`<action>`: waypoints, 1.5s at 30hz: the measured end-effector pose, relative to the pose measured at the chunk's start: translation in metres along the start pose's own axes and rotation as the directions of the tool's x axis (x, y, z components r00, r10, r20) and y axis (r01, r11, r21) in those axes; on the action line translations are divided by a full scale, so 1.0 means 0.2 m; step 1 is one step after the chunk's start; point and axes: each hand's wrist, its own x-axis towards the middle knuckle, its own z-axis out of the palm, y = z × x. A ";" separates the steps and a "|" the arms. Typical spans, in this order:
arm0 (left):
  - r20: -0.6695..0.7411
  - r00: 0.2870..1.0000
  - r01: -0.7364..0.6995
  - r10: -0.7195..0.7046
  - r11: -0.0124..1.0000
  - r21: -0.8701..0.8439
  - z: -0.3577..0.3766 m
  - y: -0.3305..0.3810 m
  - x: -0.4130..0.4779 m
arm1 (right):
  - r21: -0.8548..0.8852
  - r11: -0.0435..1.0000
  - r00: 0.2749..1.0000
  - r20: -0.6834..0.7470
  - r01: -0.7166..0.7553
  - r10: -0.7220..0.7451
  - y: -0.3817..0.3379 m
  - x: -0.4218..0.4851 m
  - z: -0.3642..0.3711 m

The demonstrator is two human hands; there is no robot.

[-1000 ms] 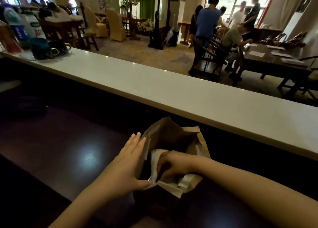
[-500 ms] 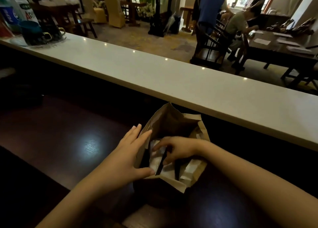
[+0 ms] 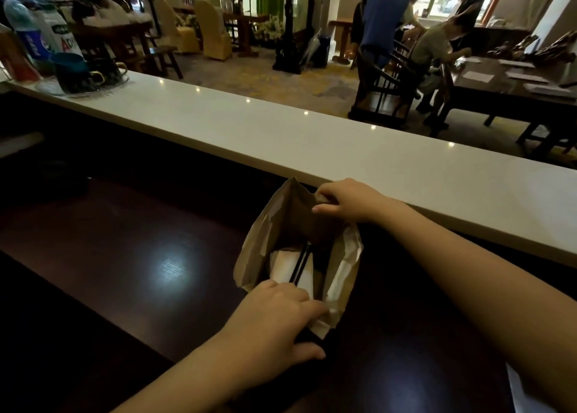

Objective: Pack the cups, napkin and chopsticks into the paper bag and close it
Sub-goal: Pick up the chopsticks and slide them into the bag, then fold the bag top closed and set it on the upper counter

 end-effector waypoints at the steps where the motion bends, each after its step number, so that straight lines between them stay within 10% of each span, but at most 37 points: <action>1: -0.011 1.000 -0.013 0.013 1.000 0.014 0.00 0.01 0.00 | -0.006 1.000 1.000 -0.013 0.003 -0.003 -0.01 0.01 0.02; 6: -0.132 0.991 -0.023 0.023 1.000 0.001 -0.01 -0.01 -0.03 | -0.082 0.994 0.982 -0.179 -0.068 0.053 0.07 -0.04 0.01; 26: -0.189 0.938 -0.304 0.290 0.951 -0.048 -0.04 0.04 0.39 | 0.264 0.758 0.766 -0.095 -0.596 0.635 0.52 -1.41 0.02; 32: -0.238 0.965 -0.217 0.114 0.857 -0.468 0.08 0.09 0.42 | 0.546 0.705 0.796 -0.110 -0.452 0.595 0.46 -1.56 0.08; 38: -0.069 0.994 -0.037 -0.081 0.345 -0.938 0.26 0.21 0.24 | 0.844 0.510 0.905 -0.074 -0.167 0.419 0.38 -1.70 0.30; 45: -0.091 0.973 0.024 -0.210 0.487 -0.873 0.29 0.23 0.17 | 0.895 0.447 0.825 -0.261 0.012 0.501 0.39 -1.66 0.40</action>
